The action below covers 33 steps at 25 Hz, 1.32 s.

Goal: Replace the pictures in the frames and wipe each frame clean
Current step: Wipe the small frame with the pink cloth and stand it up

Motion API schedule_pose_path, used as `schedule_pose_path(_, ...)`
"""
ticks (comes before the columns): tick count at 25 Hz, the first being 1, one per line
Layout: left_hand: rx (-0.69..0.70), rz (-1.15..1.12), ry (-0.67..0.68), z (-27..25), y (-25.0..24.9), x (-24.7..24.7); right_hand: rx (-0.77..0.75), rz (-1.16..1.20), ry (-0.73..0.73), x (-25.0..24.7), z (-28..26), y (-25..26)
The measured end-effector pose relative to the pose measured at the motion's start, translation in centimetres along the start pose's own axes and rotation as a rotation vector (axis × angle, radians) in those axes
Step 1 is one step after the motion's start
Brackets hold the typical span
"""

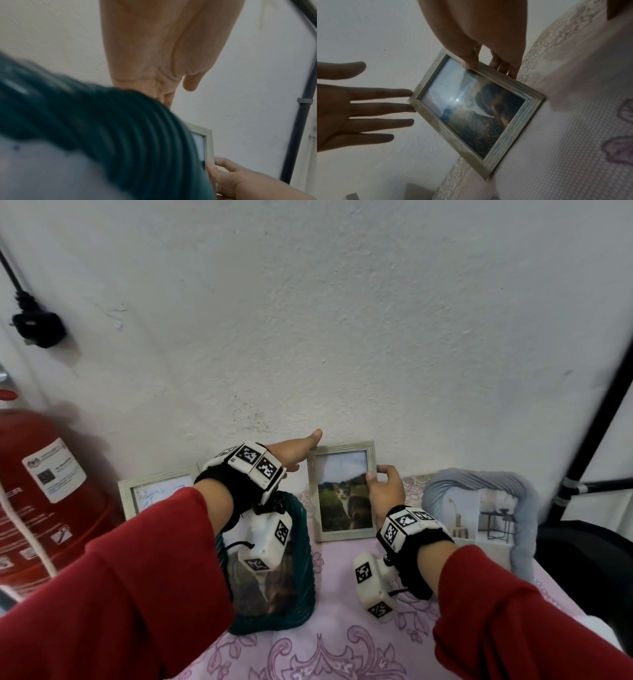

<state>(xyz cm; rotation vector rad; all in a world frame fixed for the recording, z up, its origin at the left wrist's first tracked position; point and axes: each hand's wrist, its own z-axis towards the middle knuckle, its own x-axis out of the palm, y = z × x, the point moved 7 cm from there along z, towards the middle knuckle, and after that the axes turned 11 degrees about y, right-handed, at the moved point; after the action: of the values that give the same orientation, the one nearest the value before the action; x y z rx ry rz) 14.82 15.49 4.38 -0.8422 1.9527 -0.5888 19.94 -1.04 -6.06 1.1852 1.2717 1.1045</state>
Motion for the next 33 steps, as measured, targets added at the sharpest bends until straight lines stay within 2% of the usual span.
schedule_pose_path(7, -0.006, 0.029, -0.006, -0.7, 0.1, 0.0, -0.013, -0.044, -0.014, -0.2, -0.8, 0.4)
schedule_pose_path(11, -0.032, 0.121, -0.008, -0.6, 0.3, 0.1, -0.022, -0.063, -0.025, -0.6, -1.1, 0.4)
schedule_pose_path(22, 0.06, 0.201, -0.046, -2.3, -1.2, -0.1, -0.019, -0.144, 0.131, -1.1, -2.2, 3.3)
schedule_pose_path(27, 0.142, 0.173, -0.148, -5.0, -1.5, -1.3, -0.154, -0.257, 0.171, -1.1, -4.6, 7.2)
schedule_pose_path(30, 0.209, 0.112, -0.265, -7.2, -1.1, -2.3, -0.298, -0.298, 0.154, -0.8, -6.7, 10.1)
schedule_pose_path(33, 0.279, 0.096, -0.383, -9.1, -0.3, -3.0, -0.376, -0.253, 0.159, 0.2, -8.8, 11.8)
